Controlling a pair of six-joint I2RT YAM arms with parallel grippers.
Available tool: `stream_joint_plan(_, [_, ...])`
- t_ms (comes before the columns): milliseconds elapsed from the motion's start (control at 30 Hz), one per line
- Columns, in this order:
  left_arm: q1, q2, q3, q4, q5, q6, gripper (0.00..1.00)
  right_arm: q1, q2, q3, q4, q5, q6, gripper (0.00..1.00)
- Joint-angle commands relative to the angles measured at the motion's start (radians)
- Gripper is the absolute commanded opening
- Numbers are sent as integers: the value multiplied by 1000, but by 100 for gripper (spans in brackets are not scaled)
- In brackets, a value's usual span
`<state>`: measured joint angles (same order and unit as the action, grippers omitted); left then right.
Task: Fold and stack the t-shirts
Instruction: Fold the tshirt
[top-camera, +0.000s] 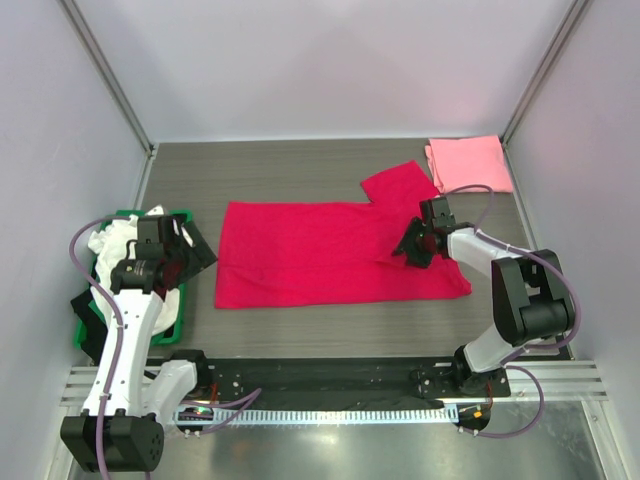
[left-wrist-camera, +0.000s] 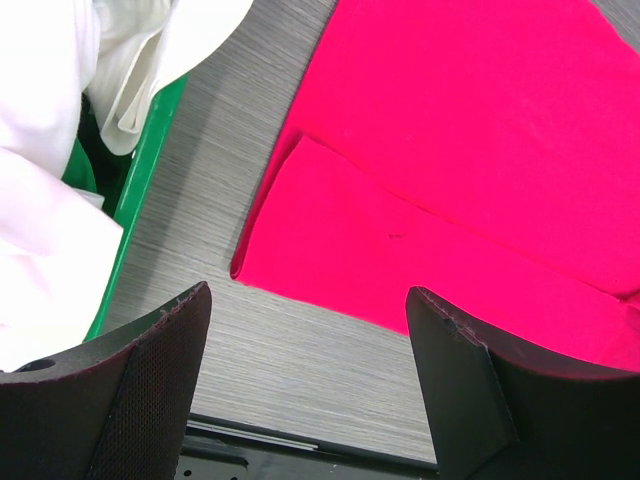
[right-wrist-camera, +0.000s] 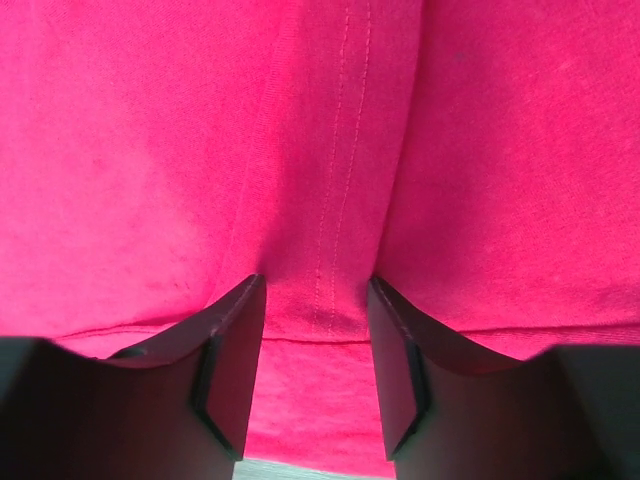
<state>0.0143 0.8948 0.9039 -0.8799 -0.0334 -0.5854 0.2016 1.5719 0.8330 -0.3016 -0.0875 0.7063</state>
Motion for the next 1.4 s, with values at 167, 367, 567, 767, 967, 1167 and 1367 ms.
stream_joint_plan(167, [0, -5, -2, 29, -6, 22, 79, 13, 30, 8, 61, 17, -2, 28])
stream_joint_plan(367, [0, -5, -2, 29, -7, 22, 79, 19, 23, 37, 52, 12, 9, 11])
stream_joint_plan(567, [0, -7, -2, 29, -7, 22, 79, 44, 94, 187, 1, 14, 4, 9])
stream_joint_plan(767, [0, -4, -2, 27, -16, 21, 78, 85, 279, 454, -76, 19, -40, 24])
stream_joint_plan(967, [-2, 1, -2, 22, -19, 18, 79, 91, 444, 727, -204, 44, -137, 54])
stream_joint_plan(1167, [-2, 9, -2, 25, -19, 18, 78, 68, 511, 902, -263, 83, -244, 60])
stream_joint_plan(1367, [-2, 18, -2, 22, -23, 16, 78, 6, 680, 1150, -323, 178, -327, 63])
